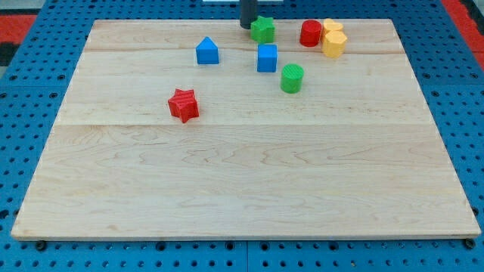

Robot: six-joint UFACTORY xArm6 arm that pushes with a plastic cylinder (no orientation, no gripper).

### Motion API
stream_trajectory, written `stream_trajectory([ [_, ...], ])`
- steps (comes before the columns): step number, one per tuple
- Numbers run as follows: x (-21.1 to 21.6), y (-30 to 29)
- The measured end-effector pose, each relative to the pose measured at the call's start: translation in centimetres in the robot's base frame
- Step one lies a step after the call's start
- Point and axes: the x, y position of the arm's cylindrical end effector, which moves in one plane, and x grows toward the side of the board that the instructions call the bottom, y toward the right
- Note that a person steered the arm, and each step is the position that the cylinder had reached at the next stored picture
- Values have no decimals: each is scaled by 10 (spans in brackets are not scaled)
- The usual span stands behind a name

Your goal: Move the green star to the left of the red circle

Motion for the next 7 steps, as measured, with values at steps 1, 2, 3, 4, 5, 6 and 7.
stream_trajectory([
  [1, 5, -19],
  [2, 38, 0],
  [3, 44, -7],
  [4, 18, -96],
  [5, 8, -175],
  [6, 50, -176],
  [7, 64, -142],
])
